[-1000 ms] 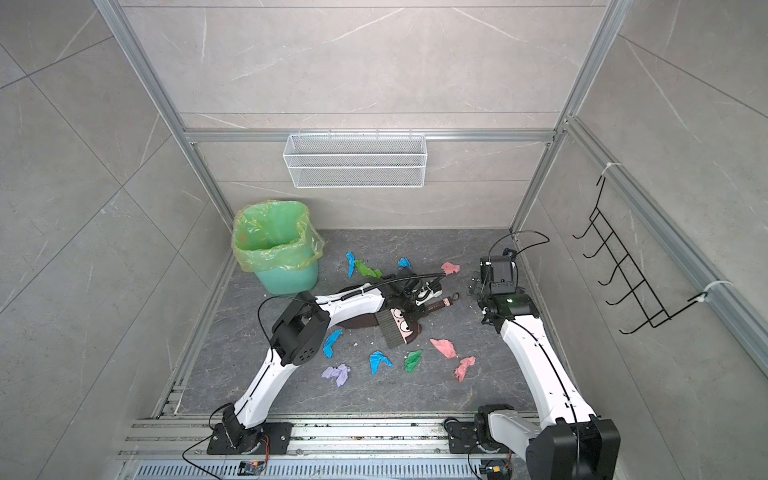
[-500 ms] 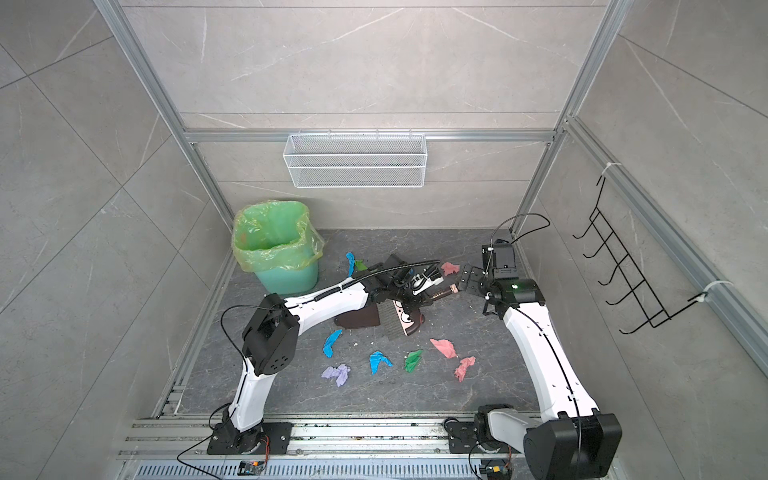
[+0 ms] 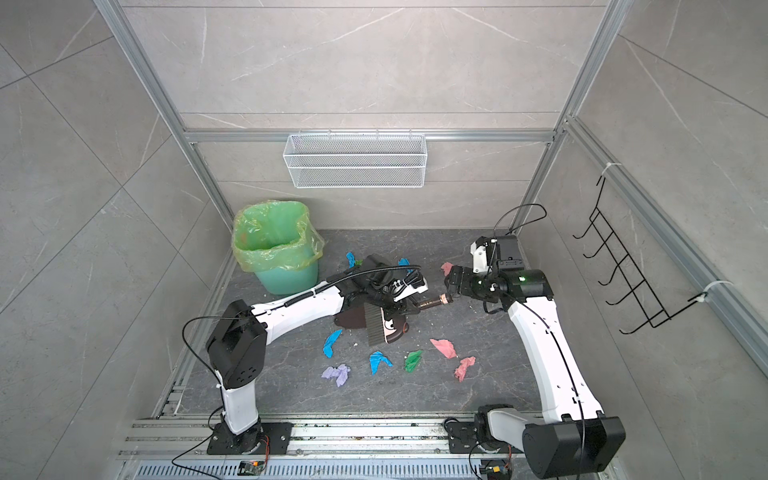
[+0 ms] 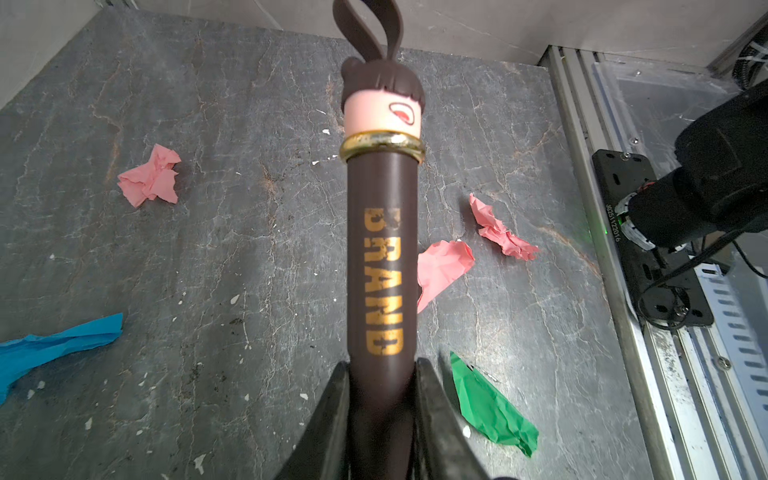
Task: Sweep away the paper scraps from the table
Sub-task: 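Lift the broom with the left gripper while the right gripper reaches its handle end, then close the right gripper on the broom handle end near the face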
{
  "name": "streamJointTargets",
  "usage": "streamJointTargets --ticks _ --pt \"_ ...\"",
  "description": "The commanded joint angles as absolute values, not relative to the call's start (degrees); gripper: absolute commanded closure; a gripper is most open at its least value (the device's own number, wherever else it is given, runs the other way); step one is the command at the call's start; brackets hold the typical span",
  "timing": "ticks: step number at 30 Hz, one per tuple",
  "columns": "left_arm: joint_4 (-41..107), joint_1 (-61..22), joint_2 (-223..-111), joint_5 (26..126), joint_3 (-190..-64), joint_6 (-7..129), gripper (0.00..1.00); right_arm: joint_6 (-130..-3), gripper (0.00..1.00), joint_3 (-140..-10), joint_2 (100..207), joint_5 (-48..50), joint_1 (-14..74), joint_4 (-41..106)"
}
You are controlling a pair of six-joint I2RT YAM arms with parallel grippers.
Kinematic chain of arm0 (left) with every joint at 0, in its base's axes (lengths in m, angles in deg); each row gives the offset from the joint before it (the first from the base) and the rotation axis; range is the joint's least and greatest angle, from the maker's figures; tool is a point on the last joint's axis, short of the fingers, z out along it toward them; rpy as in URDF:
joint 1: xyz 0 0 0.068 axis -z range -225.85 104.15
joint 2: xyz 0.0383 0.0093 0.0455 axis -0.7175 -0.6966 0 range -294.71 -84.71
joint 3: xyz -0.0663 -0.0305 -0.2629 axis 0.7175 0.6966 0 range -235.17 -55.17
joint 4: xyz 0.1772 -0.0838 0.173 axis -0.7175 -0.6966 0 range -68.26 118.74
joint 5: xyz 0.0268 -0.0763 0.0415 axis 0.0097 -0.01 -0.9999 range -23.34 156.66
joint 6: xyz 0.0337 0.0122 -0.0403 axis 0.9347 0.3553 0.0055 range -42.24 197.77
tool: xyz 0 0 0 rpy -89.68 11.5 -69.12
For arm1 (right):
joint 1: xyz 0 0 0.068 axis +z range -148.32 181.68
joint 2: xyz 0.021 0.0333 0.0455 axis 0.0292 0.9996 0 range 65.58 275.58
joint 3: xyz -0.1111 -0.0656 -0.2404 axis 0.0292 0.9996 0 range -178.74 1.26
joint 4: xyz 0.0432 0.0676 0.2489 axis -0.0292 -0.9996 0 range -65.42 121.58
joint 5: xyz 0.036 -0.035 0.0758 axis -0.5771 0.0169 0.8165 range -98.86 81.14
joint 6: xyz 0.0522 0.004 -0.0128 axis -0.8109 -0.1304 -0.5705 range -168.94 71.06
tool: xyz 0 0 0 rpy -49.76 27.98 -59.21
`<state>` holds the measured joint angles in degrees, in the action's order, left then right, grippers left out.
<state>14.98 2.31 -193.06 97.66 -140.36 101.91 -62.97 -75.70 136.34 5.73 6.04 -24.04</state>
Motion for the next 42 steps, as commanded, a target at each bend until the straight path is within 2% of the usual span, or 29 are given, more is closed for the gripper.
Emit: streamJointTargets --ticks 1,12,20,32,42 --pt "16.9 1.3 -187.7 103.0 -139.6 104.8 1.0 -60.5 0.15 -76.9 137.2 16.1 6.2 -28.8" --pt "18.0 0.8 -181.7 107.1 -134.3 106.6 1.0 -59.9 0.2 -74.2 138.3 30.4 6.2 -28.1" --pt "17.8 0.8 -179.7 107.3 -133.4 107.6 1.0 -60.6 0.26 -72.0 138.7 36.4 6.2 -26.9" --pt "13.4 0.9 -179.6 107.6 -135.2 111.8 1.0 -60.9 0.31 -69.4 137.7 41.1 6.6 -25.6" --pt "13.8 0.9 -179.4 107.9 -135.2 111.1 1.0 -61.2 0.43 -67.8 138.2 43.2 7.8 -24.3"
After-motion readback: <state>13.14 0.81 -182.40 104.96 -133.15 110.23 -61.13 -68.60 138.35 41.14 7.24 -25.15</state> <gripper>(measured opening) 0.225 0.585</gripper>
